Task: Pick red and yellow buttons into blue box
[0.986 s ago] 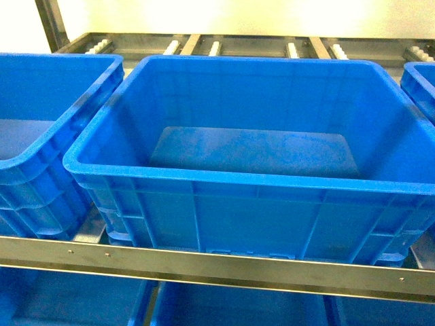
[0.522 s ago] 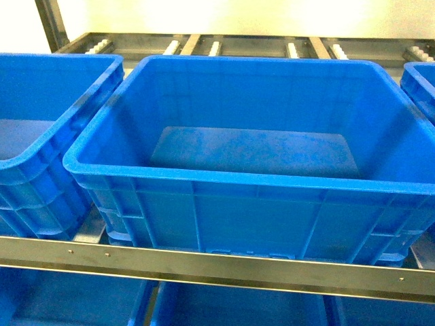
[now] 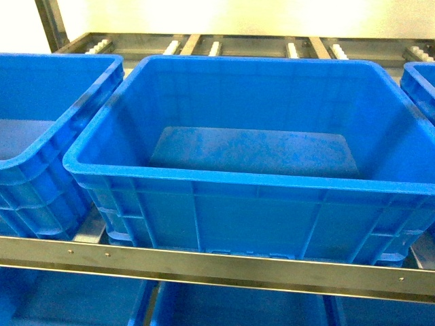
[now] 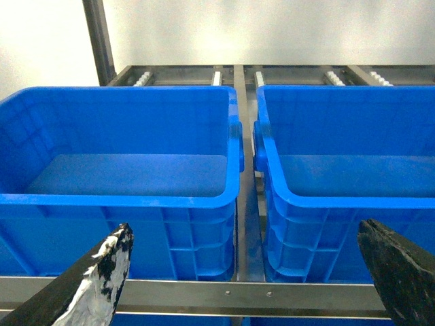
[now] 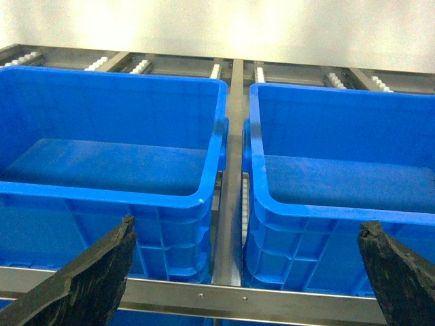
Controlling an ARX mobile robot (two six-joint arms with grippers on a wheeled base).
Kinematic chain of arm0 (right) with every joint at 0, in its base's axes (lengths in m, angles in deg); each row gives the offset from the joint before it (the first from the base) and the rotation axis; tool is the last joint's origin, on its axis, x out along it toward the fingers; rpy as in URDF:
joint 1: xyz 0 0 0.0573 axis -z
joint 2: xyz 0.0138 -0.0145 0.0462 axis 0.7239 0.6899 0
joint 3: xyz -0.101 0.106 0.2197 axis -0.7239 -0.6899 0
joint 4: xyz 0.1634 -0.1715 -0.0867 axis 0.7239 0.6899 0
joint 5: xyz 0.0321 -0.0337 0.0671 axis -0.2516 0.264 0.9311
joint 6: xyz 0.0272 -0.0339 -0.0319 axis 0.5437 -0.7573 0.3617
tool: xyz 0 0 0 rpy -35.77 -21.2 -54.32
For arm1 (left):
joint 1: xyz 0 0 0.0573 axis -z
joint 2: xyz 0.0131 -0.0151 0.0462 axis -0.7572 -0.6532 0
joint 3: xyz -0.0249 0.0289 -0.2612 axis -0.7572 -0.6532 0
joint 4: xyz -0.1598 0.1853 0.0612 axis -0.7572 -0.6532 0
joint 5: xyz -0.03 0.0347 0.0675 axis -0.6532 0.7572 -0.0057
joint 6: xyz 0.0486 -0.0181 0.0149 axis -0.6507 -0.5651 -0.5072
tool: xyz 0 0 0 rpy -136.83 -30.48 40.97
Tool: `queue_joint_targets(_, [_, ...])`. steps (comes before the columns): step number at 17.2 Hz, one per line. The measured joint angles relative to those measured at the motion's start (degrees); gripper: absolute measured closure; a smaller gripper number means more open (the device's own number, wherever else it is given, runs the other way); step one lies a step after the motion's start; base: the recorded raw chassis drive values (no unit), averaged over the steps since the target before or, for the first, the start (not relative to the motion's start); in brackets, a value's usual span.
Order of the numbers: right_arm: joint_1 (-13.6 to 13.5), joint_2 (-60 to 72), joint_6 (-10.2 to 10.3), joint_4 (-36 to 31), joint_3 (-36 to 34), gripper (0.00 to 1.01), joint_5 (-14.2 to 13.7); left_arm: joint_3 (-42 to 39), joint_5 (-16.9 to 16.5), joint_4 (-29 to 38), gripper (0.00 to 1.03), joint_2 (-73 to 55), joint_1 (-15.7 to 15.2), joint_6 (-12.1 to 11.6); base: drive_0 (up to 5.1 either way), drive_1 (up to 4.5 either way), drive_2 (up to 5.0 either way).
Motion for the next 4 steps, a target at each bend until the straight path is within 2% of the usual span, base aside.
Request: queue_joint_targets(4, [0.0, 0.0, 0.0, 0.0, 0.0, 0.03, 0.0, 0.0, 0.0, 0.0, 0.05, 0.0, 0.0, 0.0, 0.0, 0.0, 0.0])
